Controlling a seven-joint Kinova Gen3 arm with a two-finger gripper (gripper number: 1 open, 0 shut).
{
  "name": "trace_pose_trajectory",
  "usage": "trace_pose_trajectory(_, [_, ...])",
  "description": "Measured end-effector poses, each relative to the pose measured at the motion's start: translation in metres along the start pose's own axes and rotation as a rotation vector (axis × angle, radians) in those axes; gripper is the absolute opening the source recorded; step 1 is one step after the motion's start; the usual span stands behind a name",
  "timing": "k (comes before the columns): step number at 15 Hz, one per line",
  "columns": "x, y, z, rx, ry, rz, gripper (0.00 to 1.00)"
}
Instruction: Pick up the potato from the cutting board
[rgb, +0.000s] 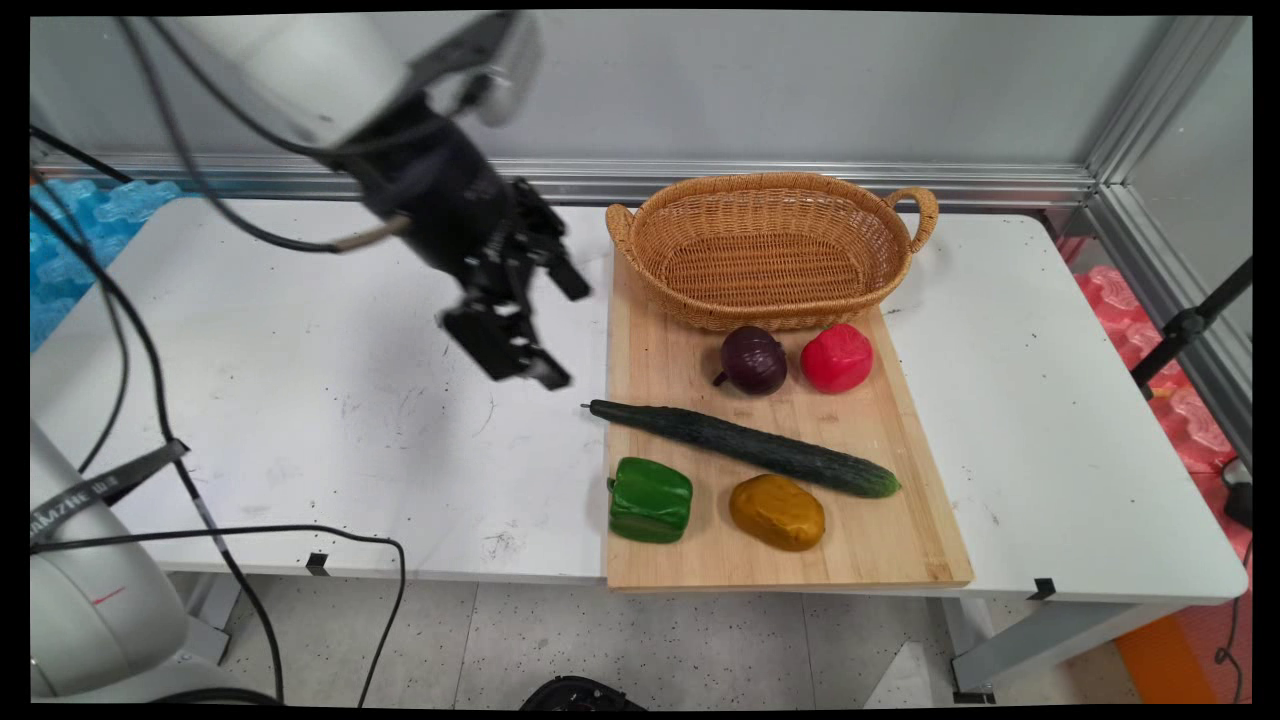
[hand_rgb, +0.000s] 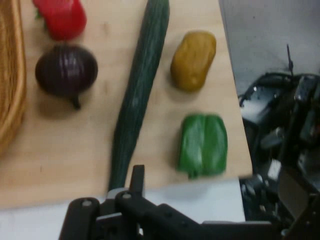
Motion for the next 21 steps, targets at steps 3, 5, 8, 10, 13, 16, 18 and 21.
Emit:
trace_pose_trajectory(3, [0.027,0.0,0.032,-0.005,0.015,0.019,1.0])
trace_pose_trajectory(5, [0.042,-0.001,0.057,-0.01,0.016,0.038,1.0])
trace_pose_trajectory(8, [0.06,-0.001,0.093,-0.018,0.007,0.075,1.0])
trace_pose_trajectory(10, [0.067,-0.001,0.112,-0.021,-0.003,0.095,1.0])
trace_pose_trajectory(13, [0.077,0.001,0.147,-0.031,-0.027,0.137,1.0])
trace_pose_trajectory(16, [0.084,0.003,0.181,-0.04,-0.05,0.178,1.0])
trace_pose_trajectory(18, [0.088,0.004,0.202,-0.044,-0.063,0.207,1.0])
trace_pose_trajectory(21, [0.093,0.004,0.228,-0.046,-0.078,0.245,1.0])
